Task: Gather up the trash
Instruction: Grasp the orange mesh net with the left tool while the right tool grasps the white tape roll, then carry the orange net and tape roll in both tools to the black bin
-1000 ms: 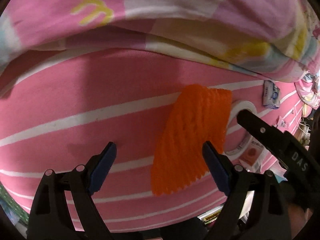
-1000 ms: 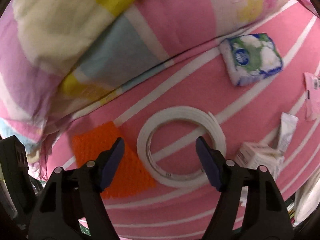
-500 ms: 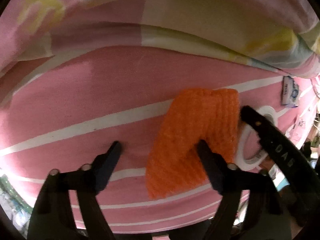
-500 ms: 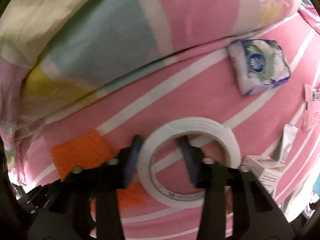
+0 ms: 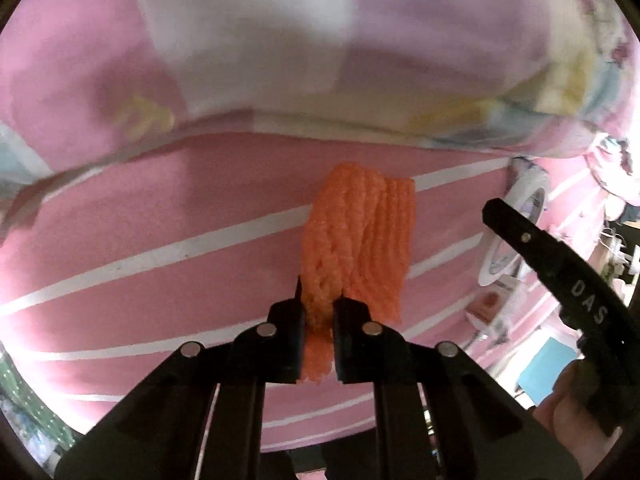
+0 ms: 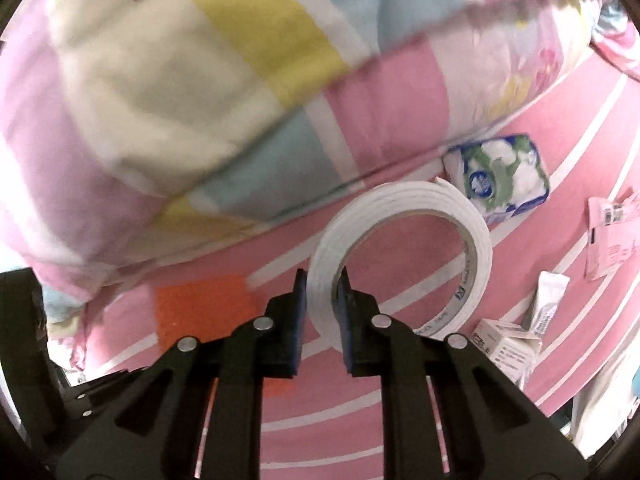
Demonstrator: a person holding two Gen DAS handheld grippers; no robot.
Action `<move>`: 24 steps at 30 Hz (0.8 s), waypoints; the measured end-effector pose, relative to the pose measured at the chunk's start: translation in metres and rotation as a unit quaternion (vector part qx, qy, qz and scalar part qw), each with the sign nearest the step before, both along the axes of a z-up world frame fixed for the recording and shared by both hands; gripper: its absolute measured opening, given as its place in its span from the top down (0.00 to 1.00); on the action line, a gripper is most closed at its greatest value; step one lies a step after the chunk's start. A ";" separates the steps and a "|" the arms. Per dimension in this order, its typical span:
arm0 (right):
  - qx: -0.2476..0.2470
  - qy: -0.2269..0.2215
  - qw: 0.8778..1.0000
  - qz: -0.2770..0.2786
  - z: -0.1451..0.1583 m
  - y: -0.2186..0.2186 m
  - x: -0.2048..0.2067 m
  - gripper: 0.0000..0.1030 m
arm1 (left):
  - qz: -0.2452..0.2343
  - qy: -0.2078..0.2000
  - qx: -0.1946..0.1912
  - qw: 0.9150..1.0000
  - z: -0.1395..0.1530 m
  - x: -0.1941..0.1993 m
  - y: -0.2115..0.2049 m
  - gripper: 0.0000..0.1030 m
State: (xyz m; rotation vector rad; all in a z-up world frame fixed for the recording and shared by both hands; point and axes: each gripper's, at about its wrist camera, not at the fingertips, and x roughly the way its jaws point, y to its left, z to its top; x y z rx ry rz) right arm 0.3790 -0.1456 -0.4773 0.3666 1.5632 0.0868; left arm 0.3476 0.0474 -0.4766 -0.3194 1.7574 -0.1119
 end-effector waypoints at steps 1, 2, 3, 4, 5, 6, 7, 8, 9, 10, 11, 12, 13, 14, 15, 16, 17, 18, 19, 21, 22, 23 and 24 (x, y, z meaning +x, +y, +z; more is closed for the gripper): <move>0.001 -0.003 1.000 0.000 0.006 -0.001 0.000 0.85 | 0.000 -0.004 -0.002 1.000 0.004 0.000 0.000 0.90; 0.002 -0.007 1.000 -0.001 0.015 0.000 -0.003 0.85 | 0.000 -0.007 -0.004 1.000 0.010 -0.001 -0.001 0.90; 0.003 -0.010 1.000 -0.002 0.025 0.000 -0.007 0.85 | 0.001 -0.012 -0.008 1.000 0.018 -0.002 -0.002 0.90; 0.004 -0.013 1.000 -0.003 0.031 -0.003 -0.009 0.85 | 0.002 -0.016 -0.011 1.000 0.025 -0.004 -0.002 0.90; 0.006 -0.017 1.000 -0.005 0.039 -0.006 -0.013 0.85 | 0.002 -0.019 -0.014 1.000 0.031 -0.003 -0.003 0.90; 0.007 -0.021 1.000 -0.006 0.048 -0.008 -0.016 0.85 | 0.002 -0.025 -0.017 1.000 0.040 -0.005 -0.004 0.90; 0.007 -0.027 1.000 -0.005 0.059 -0.012 -0.020 0.85 | 0.001 -0.030 -0.020 0.999 0.050 -0.006 -0.009 0.90; 0.008 -0.030 1.000 -0.005 0.064 -0.016 -0.019 0.85 | 0.000 -0.034 -0.022 0.999 0.058 -0.006 -0.009 0.90; 0.009 -0.034 0.999 -0.004 0.076 -0.019 -0.025 0.85 | -0.002 -0.040 -0.024 0.999 0.068 -0.008 -0.010 0.90; 0.011 -0.039 0.999 -0.005 0.089 -0.022 -0.031 0.85 | -0.005 -0.046 -0.025 0.999 0.077 -0.004 -0.005 0.90; 0.012 -0.042 0.999 -0.006 0.099 -0.018 -0.033 0.85 | -0.007 -0.050 -0.027 0.998 0.085 -0.007 -0.007 0.90; 0.015 -0.046 0.999 -0.007 0.110 -0.021 -0.038 0.85 | -0.011 -0.056 -0.029 0.998 0.099 -0.011 -0.009 0.90; 0.018 -0.048 0.999 -0.009 0.122 -0.021 -0.030 0.85 | -0.013 -0.060 -0.029 0.998 0.105 -0.007 -0.010 0.90; 0.021 -0.053 0.998 -0.010 0.133 -0.022 -0.035 0.85 | -0.015 -0.065 -0.030 0.997 0.113 -0.009 -0.012 0.90; 0.026 -0.057 0.998 -0.009 0.145 -0.024 -0.038 0.85 | -0.019 -0.070 -0.031 0.997 0.122 -0.011 -0.013 0.90; 0.030 -0.059 0.998 -0.007 0.152 -0.020 -0.038 0.85 | -0.023 -0.075 -0.031 0.996 0.134 -0.015 -0.008 0.90; 0.033 -0.064 0.997 -0.003 0.167 -0.022 -0.046 0.85 | -0.028 -0.083 -0.031 0.996 0.146 -0.020 -0.011 0.90; 0.034 -0.069 0.997 -0.001 0.173 -0.014 -0.050 0.85 | -0.030 -0.087 -0.032 0.995 0.153 -0.021 -0.016 0.90; 0.036 -0.075 0.997 0.000 0.185 -0.013 -0.057 0.85 | -0.033 -0.093 -0.033 0.995 0.163 -0.028 -0.017 0.90; 0.036 -0.084 0.996 -0.001 0.206 -0.007 -0.069 0.85 | -0.041 -0.106 -0.034 0.993 0.186 -0.039 -0.020 0.90; 0.035 -0.091 0.995 -0.001 0.220 -0.009 -0.077 0.85 | -0.043 -0.110 -0.035 0.992 0.192 -0.043 -0.023 0.90; 0.034 -0.097 0.995 -0.002 0.231 -0.010 -0.084 0.85 | -0.046 -0.116 -0.036 0.992 0.203 -0.048 -0.024 0.90; 0.032 -0.102 0.994 -0.002 0.236 -0.006 -0.090 0.85 | -0.049 -0.124 -0.039 0.990 0.216 -0.055 -0.027 0.90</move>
